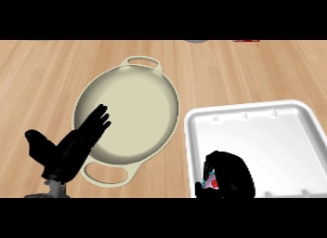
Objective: Pick the cupcake from the tray and place it in the pot
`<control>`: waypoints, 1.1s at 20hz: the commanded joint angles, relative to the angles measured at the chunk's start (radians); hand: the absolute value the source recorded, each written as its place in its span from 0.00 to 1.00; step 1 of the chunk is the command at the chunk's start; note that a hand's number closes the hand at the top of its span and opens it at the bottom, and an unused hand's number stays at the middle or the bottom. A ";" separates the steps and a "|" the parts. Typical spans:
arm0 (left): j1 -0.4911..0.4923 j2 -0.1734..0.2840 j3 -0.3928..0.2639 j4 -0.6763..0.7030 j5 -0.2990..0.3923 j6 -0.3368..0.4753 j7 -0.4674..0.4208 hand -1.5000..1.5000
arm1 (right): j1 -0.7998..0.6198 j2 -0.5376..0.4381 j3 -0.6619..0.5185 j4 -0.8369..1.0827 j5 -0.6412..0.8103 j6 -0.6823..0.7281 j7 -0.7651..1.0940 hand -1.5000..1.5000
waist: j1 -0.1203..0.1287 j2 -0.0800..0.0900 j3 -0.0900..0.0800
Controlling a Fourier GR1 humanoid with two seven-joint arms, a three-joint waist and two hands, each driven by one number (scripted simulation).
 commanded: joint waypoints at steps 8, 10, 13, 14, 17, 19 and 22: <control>-0.011 -0.041 -0.029 0.002 -0.043 0.031 0.008 0.50 | 0.195 0.044 0.387 -0.270 0.363 -0.079 0.312 1.00 | 0.008 0.009 0.005; 0.004 -0.004 0.019 0.015 0.003 -0.020 -0.030 0.50 | 0.113 0.061 0.369 -0.314 0.448 -0.020 0.372 1.00 | 0.010 0.008 0.003; 0.025 -0.042 -0.036 -0.035 -0.039 0.030 0.005 0.50 | 0.164 0.032 0.423 -0.447 0.533 -0.063 0.370 1.00 | -0.001 0.000 0.004; 0.006 -0.036 -0.028 -0.001 -0.031 0.018 0.010 0.50 | 0.124 0.054 0.404 -0.449 0.526 -0.063 0.340 1.00 | -0.001 0.003 0.004; -0.033 -0.015 0.012 0.013 -0.002 -0.002 0.004 0.50 | 0.055 0.061 0.458 -0.500 0.559 -0.027 0.343 1.00 | 0.001 0.003 0.003; -0.009 -0.015 0.000 -0.007 -0.003 0.005 0.034 0.50 | 0.010 0.060 0.413 -0.564 0.559 0.002 0.291 1.00 | 0.005 0.002 0.003; -0.013 -0.006 0.010 -0.004 0.005 -0.010 0.022 0.50 | -0.094 0.060 0.458 -0.604 0.535 0.034 0.339 1.00 | 0.022 0.006 0.002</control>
